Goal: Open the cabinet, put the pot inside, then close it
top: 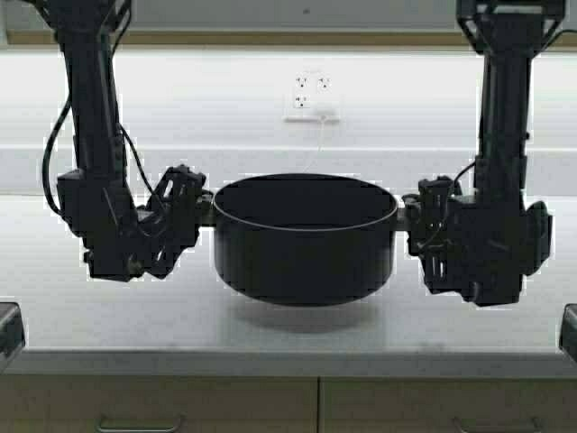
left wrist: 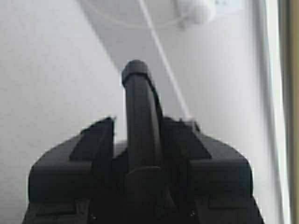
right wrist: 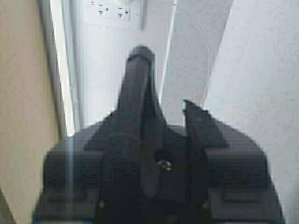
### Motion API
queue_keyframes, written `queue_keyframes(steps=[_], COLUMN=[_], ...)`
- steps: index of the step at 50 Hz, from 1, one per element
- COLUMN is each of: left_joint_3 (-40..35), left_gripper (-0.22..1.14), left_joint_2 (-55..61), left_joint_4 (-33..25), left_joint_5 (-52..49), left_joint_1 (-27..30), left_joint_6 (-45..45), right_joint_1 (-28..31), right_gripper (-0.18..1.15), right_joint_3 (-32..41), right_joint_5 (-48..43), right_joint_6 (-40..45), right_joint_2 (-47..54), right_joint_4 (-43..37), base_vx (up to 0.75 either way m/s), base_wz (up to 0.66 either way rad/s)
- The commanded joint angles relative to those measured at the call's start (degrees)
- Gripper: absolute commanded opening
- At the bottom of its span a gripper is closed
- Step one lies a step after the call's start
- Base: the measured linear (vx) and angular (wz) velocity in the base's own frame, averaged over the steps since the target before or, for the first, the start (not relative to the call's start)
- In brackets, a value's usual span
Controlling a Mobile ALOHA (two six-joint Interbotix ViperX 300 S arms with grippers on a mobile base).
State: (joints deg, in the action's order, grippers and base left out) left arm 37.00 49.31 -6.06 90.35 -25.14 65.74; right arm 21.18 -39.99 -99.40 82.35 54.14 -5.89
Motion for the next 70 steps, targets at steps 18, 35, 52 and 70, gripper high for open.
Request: queue_keyframes(steps=[18, 35, 52, 70], left_joint_3=[16.9, 23.2, 22.0, 13.9], left_gripper=[0.03, 0.03, 0.04, 0.04], left_joint_2=[-24.1, -40.3, -53.7, -67.9], left_joint_4=[-1.6, -1.8, -2.1, -5.2], left_joint_5=[0.8, -9.3, -22.5, -45.4], left_joint_1=[-2.5, -3.6, -4.2, -4.3], left_joint_6=[-1.5, -6.1, -9.0, -14.8], right_joint_1=[3.3, 6.0, 6.2, 6.2], right_gripper=[0.07, 0.07, 0.07, 0.07], right_joint_3=[-17.1, -23.2, -23.0, -16.2], right_joint_5=[-1.4, -0.2, 14.3, 40.4], right_joint_6=[-2.4, -2.7, -5.3, -9.9], right_joint_2=[-23.5, -35.1, -53.4, -73.4], right_joint_4=[1.5, -0.6, -0.4, -0.4], base_vx=[0.00, 0.00, 0.00, 0.00], base_wz=[0.00, 0.00, 0.00, 0.00])
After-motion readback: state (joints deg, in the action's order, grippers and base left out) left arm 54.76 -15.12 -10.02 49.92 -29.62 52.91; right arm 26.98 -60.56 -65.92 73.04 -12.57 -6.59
